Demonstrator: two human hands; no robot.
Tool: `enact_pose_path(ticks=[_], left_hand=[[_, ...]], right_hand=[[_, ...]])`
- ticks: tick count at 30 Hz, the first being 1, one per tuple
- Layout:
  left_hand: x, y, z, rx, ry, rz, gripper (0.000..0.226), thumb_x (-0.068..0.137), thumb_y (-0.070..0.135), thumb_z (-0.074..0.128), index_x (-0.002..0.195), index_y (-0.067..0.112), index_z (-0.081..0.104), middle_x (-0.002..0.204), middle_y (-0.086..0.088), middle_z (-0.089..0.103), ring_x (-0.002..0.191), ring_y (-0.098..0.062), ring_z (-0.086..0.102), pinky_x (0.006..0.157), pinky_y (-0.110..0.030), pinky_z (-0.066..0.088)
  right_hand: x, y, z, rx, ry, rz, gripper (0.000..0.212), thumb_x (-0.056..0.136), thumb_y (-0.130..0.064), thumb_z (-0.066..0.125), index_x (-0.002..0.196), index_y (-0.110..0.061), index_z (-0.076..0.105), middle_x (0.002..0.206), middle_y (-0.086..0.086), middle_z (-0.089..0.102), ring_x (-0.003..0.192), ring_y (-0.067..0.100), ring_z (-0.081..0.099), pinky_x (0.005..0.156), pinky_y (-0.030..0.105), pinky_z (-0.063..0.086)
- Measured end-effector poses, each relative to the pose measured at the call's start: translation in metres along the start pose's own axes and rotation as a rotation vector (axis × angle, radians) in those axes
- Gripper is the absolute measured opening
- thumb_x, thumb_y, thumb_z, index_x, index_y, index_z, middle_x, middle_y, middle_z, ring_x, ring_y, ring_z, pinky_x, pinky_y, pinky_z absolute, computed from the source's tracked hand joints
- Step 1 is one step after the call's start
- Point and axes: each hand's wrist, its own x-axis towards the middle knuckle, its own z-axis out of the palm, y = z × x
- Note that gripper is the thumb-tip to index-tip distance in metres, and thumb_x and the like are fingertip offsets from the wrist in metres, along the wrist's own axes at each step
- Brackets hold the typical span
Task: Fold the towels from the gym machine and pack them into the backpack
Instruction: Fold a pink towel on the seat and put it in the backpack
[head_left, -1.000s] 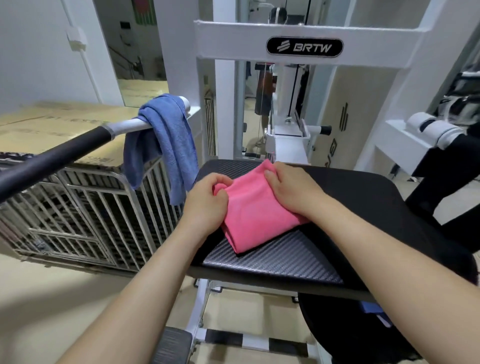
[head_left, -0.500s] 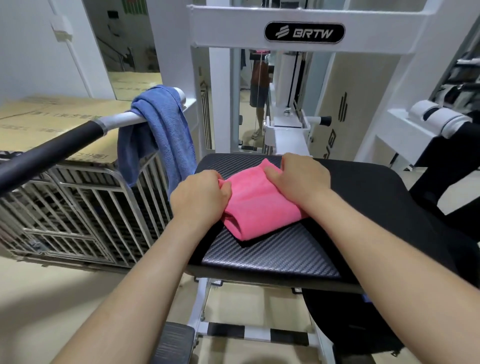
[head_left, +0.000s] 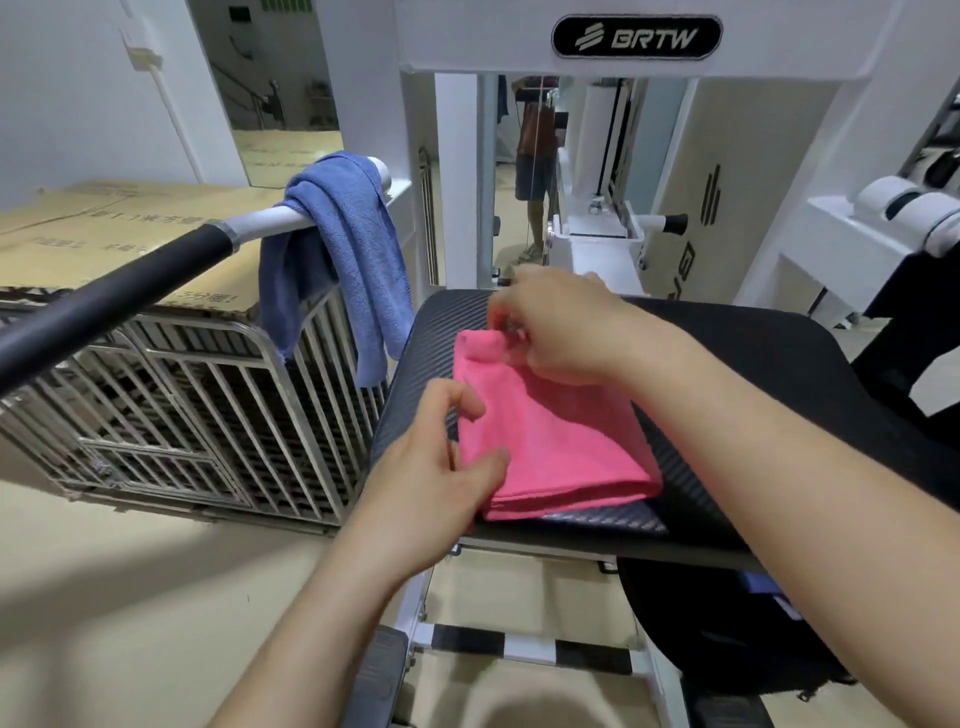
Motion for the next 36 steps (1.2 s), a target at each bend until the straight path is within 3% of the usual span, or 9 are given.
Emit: enact_pose_path(ticks=[3,8,11,14,16,21,24,28,36], left_hand=[[-0.008,-0.004,-0.004,0.434,0.15,0.106,0.014,0.089,0.043,0.056,0.098,0.037,0.048,0.052,0.014,0.051,0.057,-0.02,0.049,0.058,-0.035,0.042],[0.0,0.003,-0.015,0.572,0.418,0.477,0.014,0.086,0.029,0.063,0.099,0.026,0.068,0.079,0.007,0.064,0.082,-0.024,0.064,0.071,-0.038,0.051],[0.03,0.002,-0.001,0.633,0.126,0.566,0.038,0.093,0.033,0.047,0.126,0.019,0.06,0.13,0.0,0.06,0.124,-0.018,0.051,0.105,-0.036,0.038],[0.037,-0.016,0.005,0.848,-0.065,0.277,0.064,0.093,0.052,0.013,0.152,0.027,0.018,0.161,0.009,0.011,0.148,-0.011,0.006,0.12,-0.044,0.012],[0.033,-0.027,-0.002,0.865,-0.086,0.242,0.066,0.094,0.057,0.006,0.154,0.029,0.006,0.162,0.011,-0.002,0.148,-0.007,-0.005,0.12,-0.047,0.005],[0.003,-0.03,-0.021,0.591,-0.139,0.422,0.069,0.084,0.065,0.031,0.146,0.035,0.035,0.155,0.019,0.027,0.144,0.004,0.01,0.12,-0.048,0.005],[-0.015,-0.038,-0.016,0.744,-0.257,0.445,0.1,0.067,0.082,0.045,0.151,0.04,0.008,0.158,0.022,-0.002,0.145,0.004,-0.008,0.119,-0.04,-0.004],[-0.005,-0.041,-0.007,0.718,-0.065,0.566,0.072,0.078,0.066,0.055,0.141,0.034,0.043,0.145,0.004,0.044,0.133,-0.019,0.041,0.105,-0.053,0.035],[0.004,-0.026,-0.006,0.807,0.073,0.761,0.038,0.079,0.034,0.049,0.112,0.027,0.067,0.108,0.004,0.064,0.107,-0.022,0.057,0.098,-0.045,0.037]], right_hand=[[-0.018,-0.022,0.02,-0.069,0.208,-0.058,0.037,0.089,-0.034,0.055,0.124,-0.021,0.052,0.113,0.005,0.048,0.106,0.026,0.047,0.079,0.041,0.037],[-0.075,-0.011,0.045,0.067,0.034,0.04,0.081,0.087,-0.068,0.022,0.151,-0.018,0.021,0.159,0.006,0.021,0.146,0.023,0.019,0.113,0.048,0.026],[-0.085,-0.014,0.058,0.023,-0.115,0.072,0.088,0.083,-0.07,0.006,0.154,-0.017,0.006,0.163,0.003,0.001,0.15,0.017,-0.002,0.119,0.048,0.009],[-0.089,-0.008,0.058,0.051,-0.111,0.02,0.085,0.086,-0.071,0.011,0.155,-0.021,0.006,0.163,-0.003,0.0,0.149,0.012,-0.004,0.12,0.046,0.007],[-0.094,0.005,0.053,0.118,-0.137,-0.014,0.086,0.085,-0.073,0.017,0.155,-0.025,0.004,0.163,-0.008,-0.001,0.148,0.008,-0.007,0.121,0.042,0.005],[-0.105,0.023,0.034,0.158,-0.291,-0.035,0.101,0.075,-0.077,0.044,0.153,-0.034,-0.004,0.157,-0.019,-0.016,0.144,0.001,-0.02,0.116,0.031,-0.004],[-0.113,0.019,0.038,0.162,-0.222,-0.057,0.089,0.08,-0.07,0.049,0.152,-0.04,0.006,0.159,-0.017,-0.006,0.147,0.005,-0.012,0.118,0.032,0.001],[-0.113,0.022,0.043,0.311,-0.027,-0.016,0.06,0.089,-0.031,0.062,0.144,-0.037,0.039,0.154,-0.012,0.032,0.145,0.008,0.021,0.119,0.038,0.022],[-0.135,0.031,0.051,0.3,0.263,0.129,0.058,0.073,0.007,0.052,0.122,-0.022,0.064,0.132,-0.005,0.06,0.12,0.02,0.056,0.101,0.041,0.046]])
